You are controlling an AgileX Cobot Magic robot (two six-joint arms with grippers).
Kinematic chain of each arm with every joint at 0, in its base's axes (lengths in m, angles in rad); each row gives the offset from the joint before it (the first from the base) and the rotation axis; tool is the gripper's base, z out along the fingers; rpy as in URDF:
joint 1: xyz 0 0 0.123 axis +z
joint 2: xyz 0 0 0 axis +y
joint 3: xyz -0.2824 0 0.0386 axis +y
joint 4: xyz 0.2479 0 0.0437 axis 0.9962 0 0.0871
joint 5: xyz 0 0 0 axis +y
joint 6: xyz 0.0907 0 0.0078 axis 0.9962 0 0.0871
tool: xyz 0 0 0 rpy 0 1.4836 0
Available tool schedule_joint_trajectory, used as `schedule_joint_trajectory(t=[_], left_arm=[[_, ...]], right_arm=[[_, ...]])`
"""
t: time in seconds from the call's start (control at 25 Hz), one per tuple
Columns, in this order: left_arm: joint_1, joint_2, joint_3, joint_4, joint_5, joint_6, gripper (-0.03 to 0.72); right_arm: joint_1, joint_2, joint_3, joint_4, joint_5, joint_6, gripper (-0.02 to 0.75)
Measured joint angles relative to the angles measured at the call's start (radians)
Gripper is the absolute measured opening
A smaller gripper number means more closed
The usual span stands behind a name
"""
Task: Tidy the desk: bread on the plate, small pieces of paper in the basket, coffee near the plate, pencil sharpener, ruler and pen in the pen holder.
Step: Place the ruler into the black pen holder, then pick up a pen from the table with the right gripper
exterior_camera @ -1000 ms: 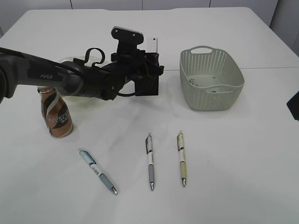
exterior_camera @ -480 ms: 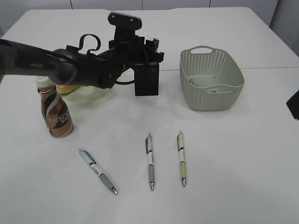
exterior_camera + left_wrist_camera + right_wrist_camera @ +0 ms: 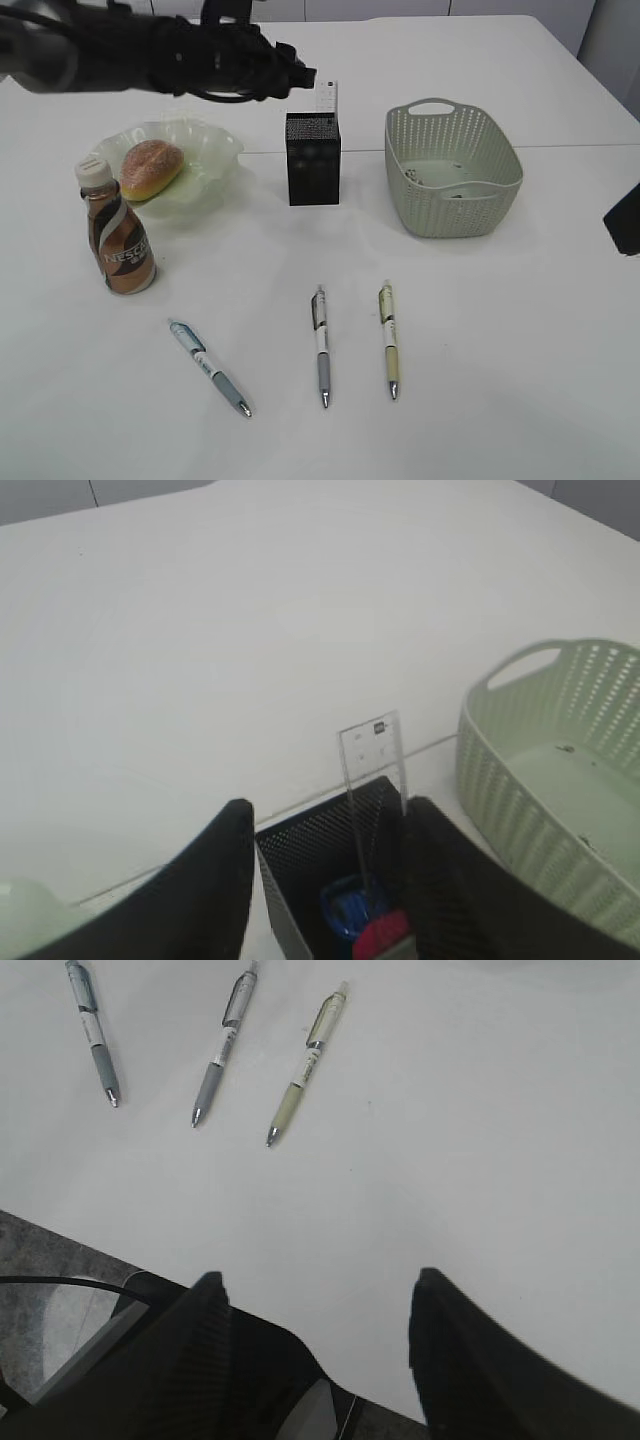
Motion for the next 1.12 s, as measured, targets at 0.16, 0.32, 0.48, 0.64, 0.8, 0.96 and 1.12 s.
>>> schedule_joint_trajectory(t=[0.16, 0.32, 0.48, 0.64, 0.8, 0.96, 1.12], left_arm=[[0.0, -0.122, 0.0, 0.0, 0.232, 0.0, 0.354], [0.0, -0.241, -0.002, 0.0, 0.47, 0.0, 0.354], [0.02, -0.352, -0.002, 0.0, 0.672, -0.029, 0.354], [0.077, -0.466, -0.003, 0.005, 0.864, -0.086, 0.354], [0.147, -0.562, -0.005, 0.057, 1.037, -0.096, 0.354], [0.195, -0.624, -0.005, 0.119, 1.219, -0.1, 0.354], [0.223, -0.67, -0.005, 0.147, 1.258, -0.111, 0.354]], right_arm=[[0.0, 0.0, 0.0, 0.029, -0.002, 0.0, 0.447], [0.0, 0.0, -0.016, 0.07, 0.004, 0.0, 0.447], [0.0, 0.0, -0.065, 0.098, 0.008, 0.0, 0.447], [0.0, 0.0, -0.122, 0.103, 0.01, 0.02, 0.447], [0.0, 0.012, -0.163, 0.12, 0.011, 0.026, 0.447], [0.0, 0.04, -0.171, 0.136, 0.013, 0.046, 0.447], [0.0, 0.098, -0.171, 0.139, 0.013, 0.145, 0.447]])
